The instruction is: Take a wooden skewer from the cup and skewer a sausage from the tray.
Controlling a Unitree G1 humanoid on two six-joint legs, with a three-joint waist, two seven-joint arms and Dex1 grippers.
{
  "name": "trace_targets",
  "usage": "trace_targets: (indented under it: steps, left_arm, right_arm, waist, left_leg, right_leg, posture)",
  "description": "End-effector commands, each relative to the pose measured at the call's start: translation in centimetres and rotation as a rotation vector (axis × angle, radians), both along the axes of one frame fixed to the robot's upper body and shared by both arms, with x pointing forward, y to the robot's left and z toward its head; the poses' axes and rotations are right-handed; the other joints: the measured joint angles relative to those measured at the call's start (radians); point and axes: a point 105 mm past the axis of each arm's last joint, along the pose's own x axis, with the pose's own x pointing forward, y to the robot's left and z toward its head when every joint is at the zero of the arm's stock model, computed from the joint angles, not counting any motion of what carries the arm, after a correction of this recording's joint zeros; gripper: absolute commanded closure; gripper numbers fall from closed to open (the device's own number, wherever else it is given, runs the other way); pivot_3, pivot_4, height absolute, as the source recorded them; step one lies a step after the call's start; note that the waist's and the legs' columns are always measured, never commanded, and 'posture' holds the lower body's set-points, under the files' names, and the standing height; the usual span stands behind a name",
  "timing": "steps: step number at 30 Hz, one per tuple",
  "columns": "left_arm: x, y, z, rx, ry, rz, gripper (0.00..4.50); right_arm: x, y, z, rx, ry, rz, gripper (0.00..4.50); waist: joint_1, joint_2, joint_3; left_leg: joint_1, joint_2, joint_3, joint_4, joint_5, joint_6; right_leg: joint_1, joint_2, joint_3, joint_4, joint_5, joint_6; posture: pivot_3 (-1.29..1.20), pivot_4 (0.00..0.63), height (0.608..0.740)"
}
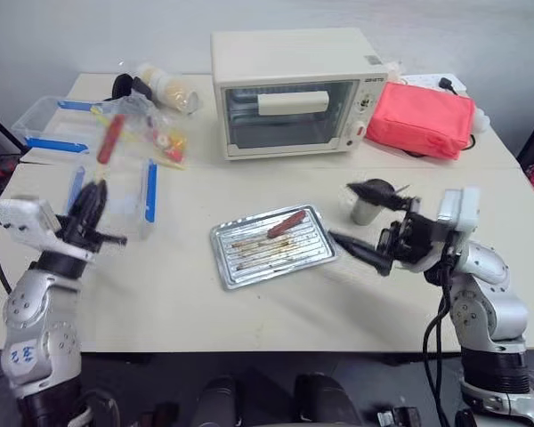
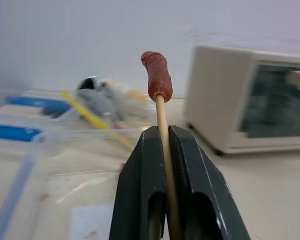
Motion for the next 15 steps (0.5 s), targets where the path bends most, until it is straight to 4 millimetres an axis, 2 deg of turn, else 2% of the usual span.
trace_targets:
  steps: [1,5,11,15]
  left_arm:
    - [0.9,1.1,-0.8,-0.005,0.049,0.09,4.5]
    - [2.1,0.8,-1.6,-0.052,0.102,0.078,4.5]
    - [1.7,0.2,0.3,-0.051,0.026,0.015,2.69]
    - [0.0,-1.6,1.8,0.186,0.015,-0.201,1.46]
  right_arm:
    - [-0.6,-0.8,0.8,-0.009,-0.078,-0.047,0.05]
    - [-1.2,-0.7,0.0,-0.063,-0.072,-0.019,0.05]
    - [-1.6,-0.8,-0.3,-0.094,-0.063,-0.002,0.0]
    - [-2.2,-0.8,-1.7,-0.187,0.008,0.089,0.0]
  waist:
    - [-0.001,0.0,0.0]
    - [0.0,-0.001,0.0]
    - [-0.001,-0.001,0.0]
    - [-0.003,-0.001,0.0]
  left_leg:
    - [-0.001,0.0,0.001,0.0,0.0,0.0]
    - [-0.001,0.0,0.001,-0.001,0.0,0.001]
    - [0.0,0.001,0.001,0.0,0.0,0.0]
    - [-0.001,0.001,0.002,-0.001,0.0,0.0]
  right_leg:
    - [0.0,0.0,-0.001,-0.001,0.0,0.0]
    - [-0.001,0.0,-0.001,-0.002,0.0,0.0]
    - [-0.001,0.0,-0.001,-0.001,0.0,0.0]
    - [-0.001,0.0,-0.001,-0.002,0.0,0.0]
  posture:
    - [0.0,0.15,0.74]
    - [0.0,0.15,0.74]
    - [0.0,0.15,0.74]
    - [0.0,0.15,0.74]
